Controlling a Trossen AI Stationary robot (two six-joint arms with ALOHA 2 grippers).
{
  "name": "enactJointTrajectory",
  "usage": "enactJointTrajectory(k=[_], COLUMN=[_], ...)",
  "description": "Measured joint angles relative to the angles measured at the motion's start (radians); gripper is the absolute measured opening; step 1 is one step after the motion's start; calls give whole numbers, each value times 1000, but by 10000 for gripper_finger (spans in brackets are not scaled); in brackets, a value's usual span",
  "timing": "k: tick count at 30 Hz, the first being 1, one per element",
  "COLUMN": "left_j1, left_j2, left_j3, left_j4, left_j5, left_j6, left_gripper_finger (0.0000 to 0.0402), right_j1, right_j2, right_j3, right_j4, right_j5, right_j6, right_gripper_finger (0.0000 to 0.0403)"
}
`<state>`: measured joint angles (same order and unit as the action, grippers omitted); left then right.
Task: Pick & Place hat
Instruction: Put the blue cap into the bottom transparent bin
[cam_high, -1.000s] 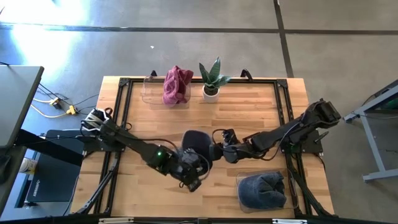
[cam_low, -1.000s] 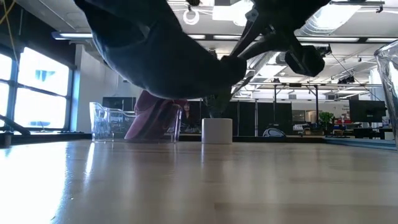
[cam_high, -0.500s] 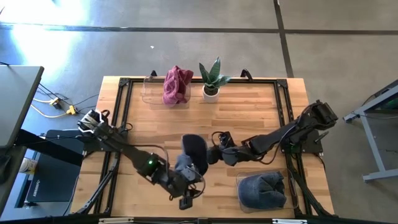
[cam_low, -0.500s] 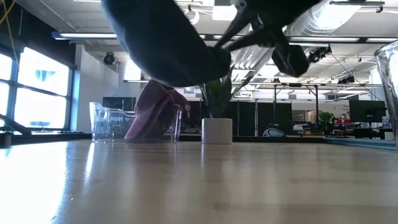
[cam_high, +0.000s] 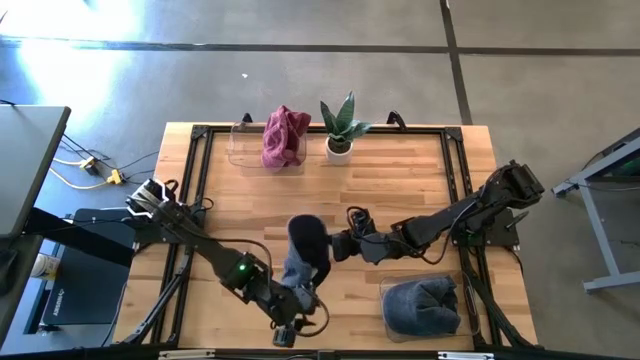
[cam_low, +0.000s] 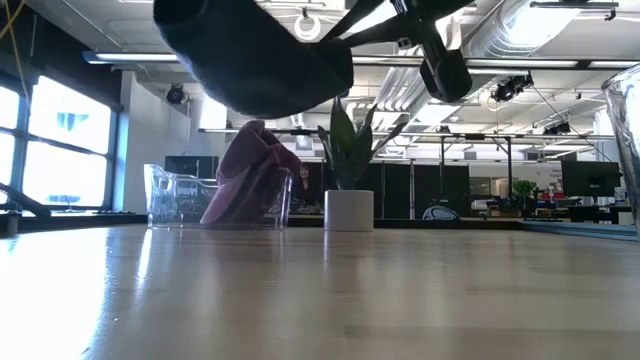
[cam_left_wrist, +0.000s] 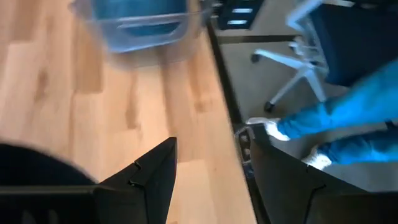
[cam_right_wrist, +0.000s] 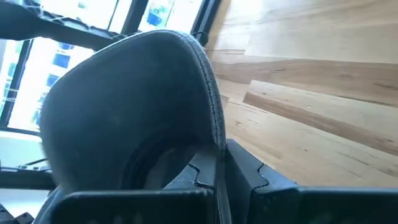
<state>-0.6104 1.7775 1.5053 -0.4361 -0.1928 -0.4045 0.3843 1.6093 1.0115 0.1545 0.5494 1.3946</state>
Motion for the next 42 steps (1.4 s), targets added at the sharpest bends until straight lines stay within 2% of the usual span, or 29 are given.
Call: enactJointTrajectory(k=[2,4,8,12,14,16,20,21,24,30,33,36,39,42], left_j1=[0,0,2,1,1,1,1,1,0,1,0,-11,-25,-51], left_j2=[0,-2,-27,-24,-24,-24,-24,-24,-24,-24,15,45,63,80], left_j3=[0,0,-1,-2,-2,-2,-2,-2,-2,-2,2,-3,2,-3], left_j4=[24,11,-46,1,11,2,-47,-60,-68,-123,-136,-151,-132,-152], left_j5=[23,13,-138,-287,-315,-341,-370,-376,-421,-341,-323,-288,-202,-187], left_j6=[34,-27,-333,-411,-420,-430,-445,-458,-480,-443,-369,-278,-164,-118], left_gripper_finger=[200,200,200,191,172,136,27,15,13,2,1,0,0,0], right_j1=[-4,-4,0,-1,-5,3,21,24,33,40,39,38,39,42], right_j2=[0,0,0,21,35,45,46,46,46,47,67,113,157,175], right_j3=[0,0,3,3,3,3,3,3,3,3,10,74,164,250], right_j4=[5,0,-23,-28,-23,-24,-32,-32,-27,23,53,51,-3,-156], right_j5=[-6,0,73,81,64,66,91,97,118,151,159,156,139,157], right_j6=[-13,-10,22,23,23,23,27,35,45,40,27,-12,-74,-95], right_gripper_finger=[5,5,5,5,5,5,5,5,5,5,5,5,5,5])
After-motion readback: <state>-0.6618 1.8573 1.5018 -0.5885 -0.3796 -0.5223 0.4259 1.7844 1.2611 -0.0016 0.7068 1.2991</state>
